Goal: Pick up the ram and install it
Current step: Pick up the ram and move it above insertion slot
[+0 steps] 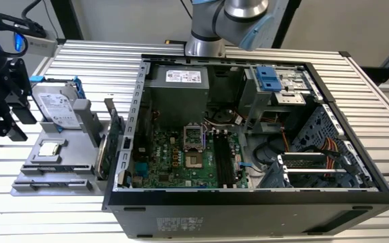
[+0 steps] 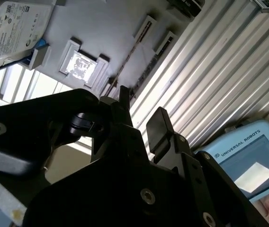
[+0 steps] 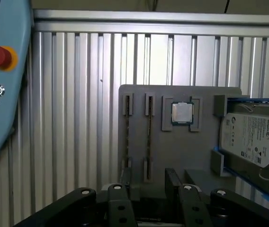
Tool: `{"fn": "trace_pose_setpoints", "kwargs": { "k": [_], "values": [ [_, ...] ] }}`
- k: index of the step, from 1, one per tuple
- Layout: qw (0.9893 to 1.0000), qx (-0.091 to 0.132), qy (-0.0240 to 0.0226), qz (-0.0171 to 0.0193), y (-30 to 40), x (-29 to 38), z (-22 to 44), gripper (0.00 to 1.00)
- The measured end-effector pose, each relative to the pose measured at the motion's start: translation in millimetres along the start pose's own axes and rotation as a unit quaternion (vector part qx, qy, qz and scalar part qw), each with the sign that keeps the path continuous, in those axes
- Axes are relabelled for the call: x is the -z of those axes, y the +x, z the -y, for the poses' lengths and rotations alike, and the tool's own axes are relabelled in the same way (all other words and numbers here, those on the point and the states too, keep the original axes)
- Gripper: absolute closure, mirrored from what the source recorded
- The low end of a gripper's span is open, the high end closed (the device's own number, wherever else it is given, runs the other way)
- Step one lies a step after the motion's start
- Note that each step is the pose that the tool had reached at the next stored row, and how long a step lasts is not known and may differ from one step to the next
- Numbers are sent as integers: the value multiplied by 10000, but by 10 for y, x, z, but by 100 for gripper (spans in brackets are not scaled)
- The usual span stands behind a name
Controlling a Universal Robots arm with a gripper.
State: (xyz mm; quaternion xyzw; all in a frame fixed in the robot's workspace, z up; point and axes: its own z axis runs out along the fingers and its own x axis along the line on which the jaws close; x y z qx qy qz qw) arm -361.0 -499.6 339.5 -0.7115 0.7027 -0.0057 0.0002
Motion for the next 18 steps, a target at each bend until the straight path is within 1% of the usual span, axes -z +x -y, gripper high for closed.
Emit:
{"fn": "trace_pose_setpoints", "kwargs": {
  "k": [7, 13, 18],
  "values": [
    [10000, 0, 0, 0, 0, -58, 0, 0],
    [10000, 0, 0, 0, 0, -65, -1, 0],
    [10000, 0, 0, 0, -1, -90, -1, 0]
  ]
}}
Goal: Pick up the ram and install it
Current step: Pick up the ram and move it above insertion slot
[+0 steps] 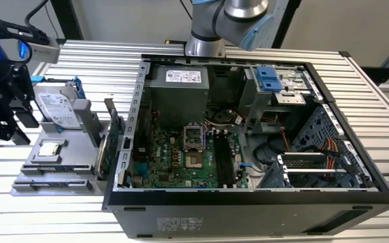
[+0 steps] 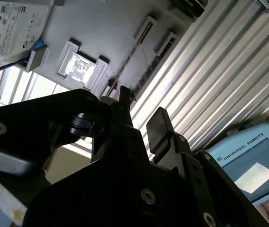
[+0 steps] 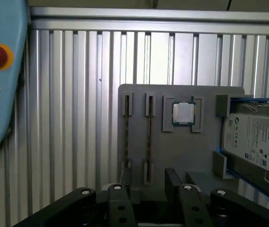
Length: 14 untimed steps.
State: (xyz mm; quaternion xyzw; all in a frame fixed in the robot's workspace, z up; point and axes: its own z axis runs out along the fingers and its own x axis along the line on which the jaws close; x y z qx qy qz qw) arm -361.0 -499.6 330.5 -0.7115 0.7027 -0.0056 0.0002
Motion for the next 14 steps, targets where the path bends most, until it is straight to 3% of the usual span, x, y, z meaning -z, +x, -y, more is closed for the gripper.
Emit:
{"fn": "trace_pose_setpoints", "kwargs": {
  "k": [14],
  "values": [
    [10000, 0, 0, -2, -1, -78, -1, 0]
  ]
}}
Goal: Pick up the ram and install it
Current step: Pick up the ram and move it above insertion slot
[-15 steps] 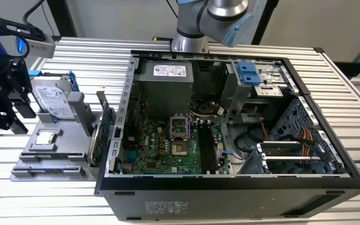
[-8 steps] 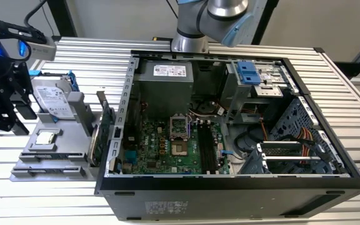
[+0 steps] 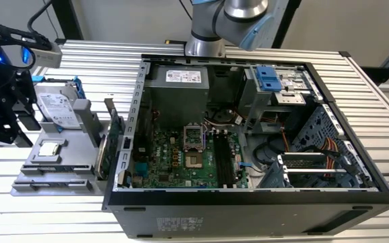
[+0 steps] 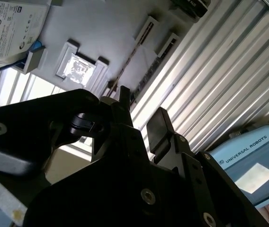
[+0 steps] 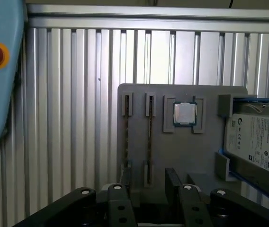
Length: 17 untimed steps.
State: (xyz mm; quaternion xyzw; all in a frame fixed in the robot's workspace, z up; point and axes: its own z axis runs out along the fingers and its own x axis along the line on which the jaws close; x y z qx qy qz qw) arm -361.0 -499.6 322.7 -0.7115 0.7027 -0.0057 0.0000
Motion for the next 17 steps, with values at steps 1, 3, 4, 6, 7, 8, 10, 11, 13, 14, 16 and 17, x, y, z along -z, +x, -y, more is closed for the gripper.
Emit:
{"fn": "trace_pose_setpoints", "kwargs": {
  "k": [1, 3, 4, 6, 7, 8, 10, 11, 13, 14, 16, 17],
  "values": [
    [10000, 0, 0, 0, 0, -4, 0, 0],
    [10000, 0, 0, 0, 0, -13, 0, 0],
    [10000, 0, 0, 0, 0, -18, 0, 0],
    [10000, 0, 0, 0, 0, -26, 0, 0],
    [10000, 0, 0, 0, 0, -30, 0, 0],
    [10000, 0, 0, 0, 0, -35, 0, 0],
    [10000, 0, 0, 0, 0, -43, 0, 0],
    [10000, 0, 0, 0, 0, -47, 0, 0],
    [10000, 0, 0, 0, 0, -55, 0, 0],
    [10000, 0, 0, 0, -1, -59, 0, 0],
    [10000, 0, 0, 0, 0, -67, 0, 0],
    [10000, 0, 0, 0, 0, -70, 0, 0]
  ]
}}
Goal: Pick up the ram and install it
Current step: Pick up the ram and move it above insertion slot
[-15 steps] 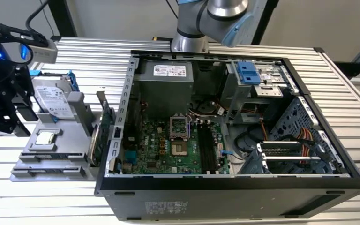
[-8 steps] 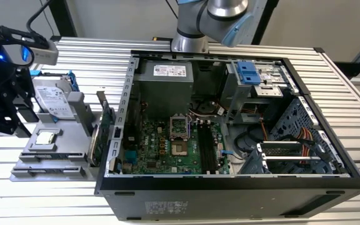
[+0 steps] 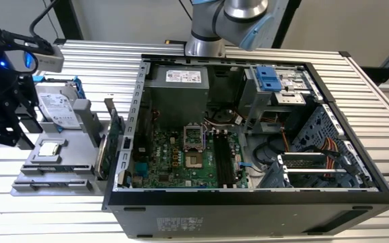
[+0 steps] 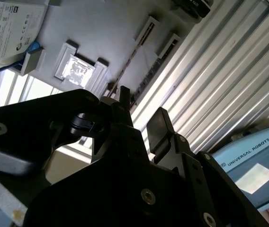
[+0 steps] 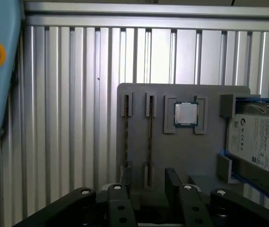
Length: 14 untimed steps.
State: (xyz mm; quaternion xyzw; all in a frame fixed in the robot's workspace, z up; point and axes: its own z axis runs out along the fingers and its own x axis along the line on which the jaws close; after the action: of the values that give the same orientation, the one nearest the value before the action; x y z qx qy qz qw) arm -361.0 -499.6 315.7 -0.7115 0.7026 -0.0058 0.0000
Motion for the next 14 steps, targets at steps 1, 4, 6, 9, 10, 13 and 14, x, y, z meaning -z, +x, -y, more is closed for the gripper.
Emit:
{"fn": "trace_pose_setpoints", "kwargs": {
  "k": [1, 4, 6, 9, 10, 13, 14],
  "values": [
    [10000, 0, 0, 0, 0, -3, 0, 0],
    [10000, 0, 0, 0, 0, -9, 0, 0],
    [10000, 0, 0, 1, 0, -15, 0, 0],
    [10000, 0, 0, 0, 0, -21, 0, 0],
    [10000, 0, 0, 0, 0, -23, 0, 0],
    [10000, 0, 0, 0, 0, -29, 0, 0],
    [10000, 0, 0, 0, 0, -31, 0, 0]
  ]
}}
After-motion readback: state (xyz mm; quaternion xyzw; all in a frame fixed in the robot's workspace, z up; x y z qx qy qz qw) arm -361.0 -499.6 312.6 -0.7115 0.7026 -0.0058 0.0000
